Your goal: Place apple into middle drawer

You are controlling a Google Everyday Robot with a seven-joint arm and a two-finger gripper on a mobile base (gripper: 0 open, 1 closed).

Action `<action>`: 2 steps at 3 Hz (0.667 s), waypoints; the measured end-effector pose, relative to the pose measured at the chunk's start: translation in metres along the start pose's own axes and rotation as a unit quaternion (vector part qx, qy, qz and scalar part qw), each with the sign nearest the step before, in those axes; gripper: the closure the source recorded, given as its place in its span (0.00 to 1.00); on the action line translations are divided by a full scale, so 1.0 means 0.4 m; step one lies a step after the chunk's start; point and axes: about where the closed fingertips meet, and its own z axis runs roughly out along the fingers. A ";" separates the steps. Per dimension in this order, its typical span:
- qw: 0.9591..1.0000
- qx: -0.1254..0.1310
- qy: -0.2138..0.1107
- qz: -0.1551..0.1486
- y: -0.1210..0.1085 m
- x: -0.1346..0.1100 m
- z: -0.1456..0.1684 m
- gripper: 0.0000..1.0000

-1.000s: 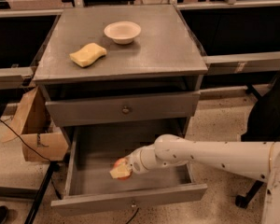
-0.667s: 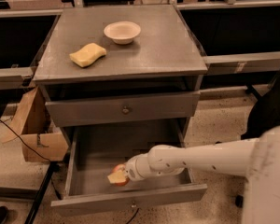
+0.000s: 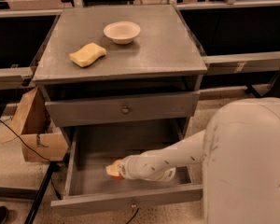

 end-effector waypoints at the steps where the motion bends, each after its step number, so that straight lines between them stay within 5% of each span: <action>1: 0.999 -0.030 -0.034 0.023 0.019 -0.032 0.067 0.01; 2: 0.995 -0.084 -0.062 -0.002 -0.023 -0.066 0.088 0.00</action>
Offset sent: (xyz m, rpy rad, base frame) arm 0.0198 0.0095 -0.0179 0.2824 0.0599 0.3741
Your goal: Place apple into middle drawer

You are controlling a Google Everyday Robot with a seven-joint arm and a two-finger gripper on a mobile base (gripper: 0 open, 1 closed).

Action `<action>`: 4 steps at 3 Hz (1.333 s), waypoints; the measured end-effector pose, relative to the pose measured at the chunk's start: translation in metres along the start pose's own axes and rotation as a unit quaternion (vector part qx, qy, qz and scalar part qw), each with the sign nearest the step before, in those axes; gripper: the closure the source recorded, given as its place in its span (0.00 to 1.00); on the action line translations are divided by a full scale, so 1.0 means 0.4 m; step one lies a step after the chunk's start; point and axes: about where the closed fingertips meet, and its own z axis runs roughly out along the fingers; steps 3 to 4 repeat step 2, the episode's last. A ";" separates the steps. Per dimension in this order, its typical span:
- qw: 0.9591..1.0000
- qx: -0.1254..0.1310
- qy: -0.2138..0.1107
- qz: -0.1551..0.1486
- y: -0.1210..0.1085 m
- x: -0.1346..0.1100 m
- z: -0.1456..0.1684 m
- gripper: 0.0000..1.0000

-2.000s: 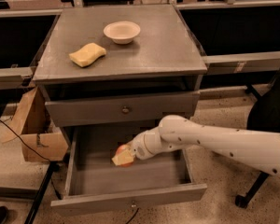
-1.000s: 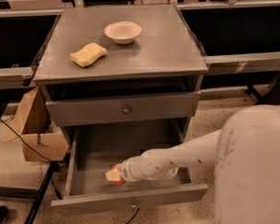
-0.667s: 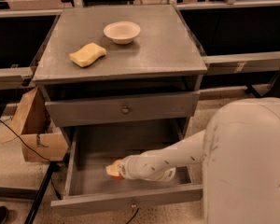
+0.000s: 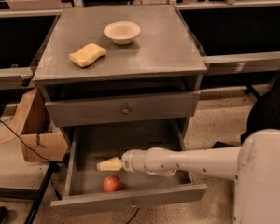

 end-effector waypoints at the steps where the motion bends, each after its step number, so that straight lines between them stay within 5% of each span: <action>1: 0.997 -0.044 -0.016 -0.062 -0.064 -0.110 -0.008 0.00; 4: 0.997 -0.044 -0.016 -0.062 -0.064 -0.110 -0.008 0.00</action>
Offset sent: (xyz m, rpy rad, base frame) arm 0.0249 -0.0087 0.0085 0.0241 -0.0781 0.0692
